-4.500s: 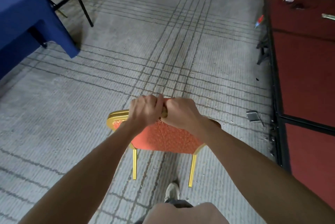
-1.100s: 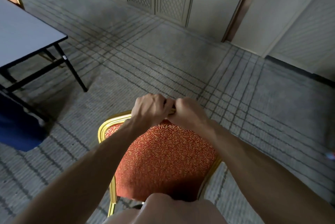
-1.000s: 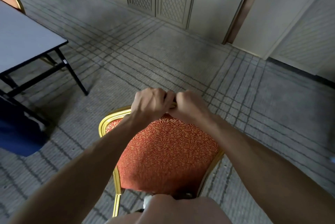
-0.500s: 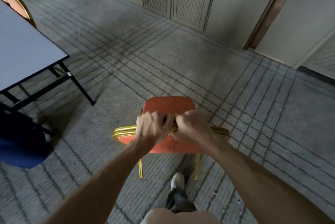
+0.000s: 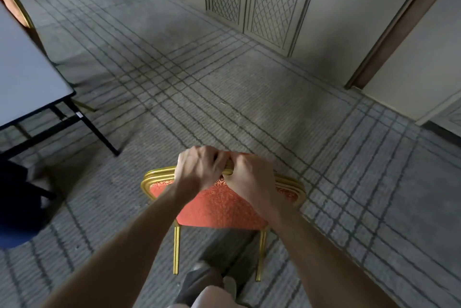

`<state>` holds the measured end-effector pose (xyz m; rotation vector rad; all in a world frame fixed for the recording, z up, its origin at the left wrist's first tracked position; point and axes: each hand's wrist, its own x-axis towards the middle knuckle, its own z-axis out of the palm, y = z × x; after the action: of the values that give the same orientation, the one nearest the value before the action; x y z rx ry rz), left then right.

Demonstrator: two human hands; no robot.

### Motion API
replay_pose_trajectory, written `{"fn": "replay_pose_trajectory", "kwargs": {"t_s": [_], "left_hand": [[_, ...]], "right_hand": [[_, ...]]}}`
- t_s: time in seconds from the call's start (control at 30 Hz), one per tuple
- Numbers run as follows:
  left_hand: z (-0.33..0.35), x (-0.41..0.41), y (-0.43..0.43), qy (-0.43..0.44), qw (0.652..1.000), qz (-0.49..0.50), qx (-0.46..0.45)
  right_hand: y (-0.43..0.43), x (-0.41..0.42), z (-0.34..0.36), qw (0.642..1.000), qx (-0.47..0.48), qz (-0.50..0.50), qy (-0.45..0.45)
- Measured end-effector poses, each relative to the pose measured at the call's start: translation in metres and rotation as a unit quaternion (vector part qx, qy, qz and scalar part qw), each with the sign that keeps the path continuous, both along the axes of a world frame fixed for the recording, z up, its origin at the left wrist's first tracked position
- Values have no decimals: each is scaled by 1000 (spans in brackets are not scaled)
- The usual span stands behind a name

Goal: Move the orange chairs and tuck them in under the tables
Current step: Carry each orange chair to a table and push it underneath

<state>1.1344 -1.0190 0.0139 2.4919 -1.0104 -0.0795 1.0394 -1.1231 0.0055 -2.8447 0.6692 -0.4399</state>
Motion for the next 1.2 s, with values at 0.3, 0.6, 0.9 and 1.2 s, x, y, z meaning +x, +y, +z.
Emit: {"fn": "replay_pose_trajectory", "kwargs": {"t_s": [0.3, 0.6, 0.9, 1.2], "left_hand": [[13, 103, -88, -20, 998, -57, -20], [13, 252, -228, -31, 999, 3, 24], [34, 365, -292, -20, 1000, 10, 17], [49, 443, -319, -77, 992, 101, -17]], "right_hand": [[-96, 97, 14, 999, -3, 13, -51], [-228, 250, 29, 996, 72, 43, -5], [-298, 367, 40, 996, 41, 80, -12], [-345, 468, 50, 979, -65, 166, -97]]}}
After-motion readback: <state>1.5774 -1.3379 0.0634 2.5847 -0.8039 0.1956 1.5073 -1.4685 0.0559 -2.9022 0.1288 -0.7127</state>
